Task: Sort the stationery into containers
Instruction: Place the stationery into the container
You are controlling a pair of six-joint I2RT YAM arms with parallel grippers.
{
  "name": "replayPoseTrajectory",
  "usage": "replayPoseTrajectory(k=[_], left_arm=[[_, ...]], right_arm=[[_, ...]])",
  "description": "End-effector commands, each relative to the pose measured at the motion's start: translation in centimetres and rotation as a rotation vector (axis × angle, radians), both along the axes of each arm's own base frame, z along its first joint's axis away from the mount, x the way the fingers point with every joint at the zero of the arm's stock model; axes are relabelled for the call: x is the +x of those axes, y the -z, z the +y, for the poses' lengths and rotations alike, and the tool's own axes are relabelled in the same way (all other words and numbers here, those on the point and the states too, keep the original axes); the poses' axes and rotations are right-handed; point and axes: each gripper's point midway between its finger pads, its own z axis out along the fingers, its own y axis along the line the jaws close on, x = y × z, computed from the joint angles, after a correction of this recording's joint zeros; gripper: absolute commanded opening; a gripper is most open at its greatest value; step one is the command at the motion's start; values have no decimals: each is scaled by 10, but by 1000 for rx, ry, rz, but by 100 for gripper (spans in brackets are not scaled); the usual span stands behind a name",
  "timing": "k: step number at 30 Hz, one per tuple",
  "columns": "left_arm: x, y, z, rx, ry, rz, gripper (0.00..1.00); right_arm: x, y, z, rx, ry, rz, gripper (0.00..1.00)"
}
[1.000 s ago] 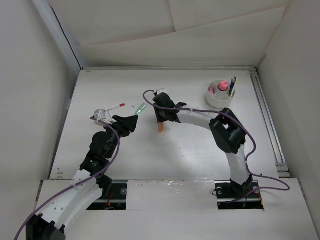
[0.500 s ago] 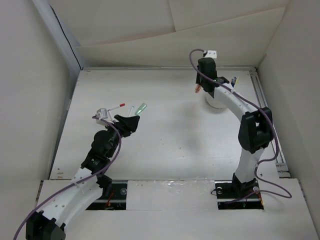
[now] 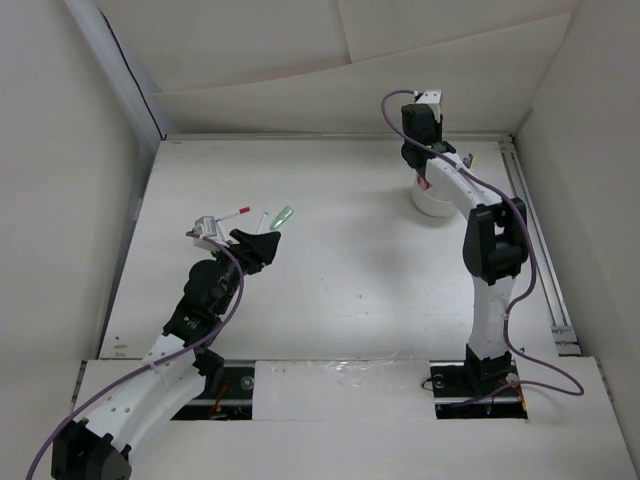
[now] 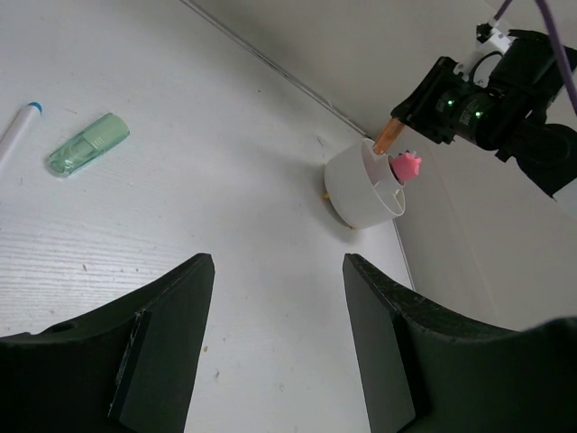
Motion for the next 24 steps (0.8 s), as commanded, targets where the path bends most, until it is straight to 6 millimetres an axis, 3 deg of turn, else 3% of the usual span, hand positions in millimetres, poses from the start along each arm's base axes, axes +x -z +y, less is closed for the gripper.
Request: replayPoseTrajectory(k=[1,7,16,24], left_arm=[[0,-13,-2,-27,10,-45,56],[1,-10,-2,-23,10,-36,56],[1,-10,-2,-23,10,-36,56],[1,-10,-2,-23,10,-36,56]], right_arm=[[1,-23,-12,-88,60,-38,15],[-5,-7,-17,-117,73,5,15],[-7,-2,-22,-167,83,33,16],[-9,7,-12,-178,70,51,20]])
